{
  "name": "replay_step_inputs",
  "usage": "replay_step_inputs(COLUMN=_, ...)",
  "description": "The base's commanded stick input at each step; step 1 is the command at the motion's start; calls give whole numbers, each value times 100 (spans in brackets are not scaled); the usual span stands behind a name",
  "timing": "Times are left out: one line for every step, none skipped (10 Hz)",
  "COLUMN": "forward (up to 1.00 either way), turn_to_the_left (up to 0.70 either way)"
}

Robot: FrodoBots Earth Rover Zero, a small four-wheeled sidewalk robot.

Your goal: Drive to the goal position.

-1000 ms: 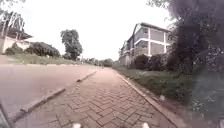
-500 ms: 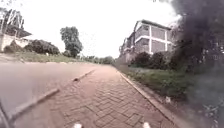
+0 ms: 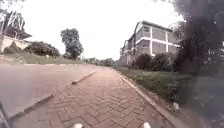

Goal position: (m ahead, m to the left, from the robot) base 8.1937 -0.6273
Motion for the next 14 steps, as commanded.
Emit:
replay_step_inputs(forward=50, turn_to_the_left=0)
replay_step_inputs(forward=50, turn_to_the_left=0)
replay_step_inputs(forward=50, turn_to_the_left=0)
replay_step_inputs(forward=50, turn_to_the_left=0)
replay_step_inputs(forward=50, turn_to_the_left=0)
replay_step_inputs(forward=50, turn_to_the_left=0)
replay_step_inputs(forward=50, turn_to_the_left=0)
replay_step_inputs(forward=50, turn_to_the_left=0)
replay_step_inputs(forward=50, turn_to_the_left=0)
replay_step_inputs(forward=50, turn_to_the_left=0)
replay_step_inputs(forward=50, turn_to_the_left=0)
replay_step_inputs(forward=50, turn_to_the_left=0)
replay_step_inputs(forward=50, turn_to_the_left=0)
replay_step_inputs(forward=50, turn_to_the_left=0)
